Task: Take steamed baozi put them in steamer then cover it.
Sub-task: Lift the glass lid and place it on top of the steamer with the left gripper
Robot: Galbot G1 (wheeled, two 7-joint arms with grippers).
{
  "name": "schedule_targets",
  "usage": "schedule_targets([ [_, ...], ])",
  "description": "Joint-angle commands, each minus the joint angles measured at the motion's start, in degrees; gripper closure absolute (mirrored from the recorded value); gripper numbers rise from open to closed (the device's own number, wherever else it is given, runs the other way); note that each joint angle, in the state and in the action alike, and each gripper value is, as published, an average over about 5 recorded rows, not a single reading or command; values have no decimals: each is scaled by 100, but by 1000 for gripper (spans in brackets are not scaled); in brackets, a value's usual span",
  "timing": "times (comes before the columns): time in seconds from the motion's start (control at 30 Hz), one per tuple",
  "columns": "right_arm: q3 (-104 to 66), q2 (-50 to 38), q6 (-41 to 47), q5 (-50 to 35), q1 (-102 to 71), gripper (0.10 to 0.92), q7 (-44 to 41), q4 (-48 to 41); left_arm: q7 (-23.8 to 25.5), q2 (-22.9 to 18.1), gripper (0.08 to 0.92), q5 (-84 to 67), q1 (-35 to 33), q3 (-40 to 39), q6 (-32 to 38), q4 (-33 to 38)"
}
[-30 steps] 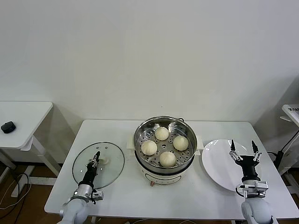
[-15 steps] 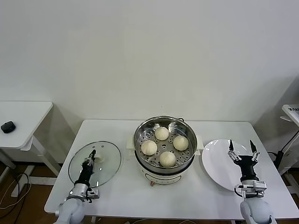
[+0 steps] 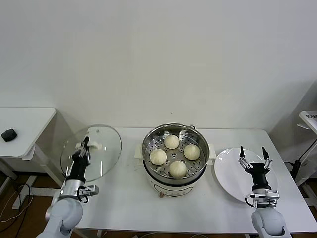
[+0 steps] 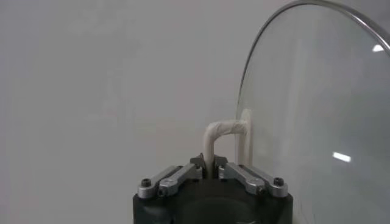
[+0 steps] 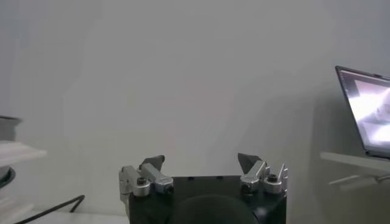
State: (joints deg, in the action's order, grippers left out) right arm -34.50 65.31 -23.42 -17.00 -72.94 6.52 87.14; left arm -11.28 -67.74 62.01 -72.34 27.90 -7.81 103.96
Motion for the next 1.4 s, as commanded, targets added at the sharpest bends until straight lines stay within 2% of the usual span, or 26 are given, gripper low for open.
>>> schedule_targets([
  [0.03, 33, 15, 144, 83, 19, 203, 88, 40, 711, 59, 809, -53, 127, -1264, -1215, 2275],
  [0.2, 17, 35, 197, 157, 35, 203, 135, 29, 1124, -195, 809, 372, 560, -2384, -1599, 2225],
  [0.37, -16, 88, 205, 217, 73, 203, 153, -39, 1587, -459, 809, 805, 1153, -3380, -2044, 1826],
  [0.57, -30, 150, 210, 278, 120, 203, 167, -136, 2088, -758, 809, 1295, 1781, -4179, -2439, 1300],
  [0.9, -53, 226, 210, 349, 187, 203, 173, -243, 2679, -1191, 809, 2143, 2092, -4471, -2604, 468],
  [1.13, -36, 260, 243, 391, 233, 203, 177, -298, 2742, -1533, 809, 2456, 2218, -4465, -2616, 27],
  [1.4, -32, 258, 253, 411, 263, 203, 167, -331, 2736, -1718, 809, 2591, 2263, -4421, -2577, -306],
])
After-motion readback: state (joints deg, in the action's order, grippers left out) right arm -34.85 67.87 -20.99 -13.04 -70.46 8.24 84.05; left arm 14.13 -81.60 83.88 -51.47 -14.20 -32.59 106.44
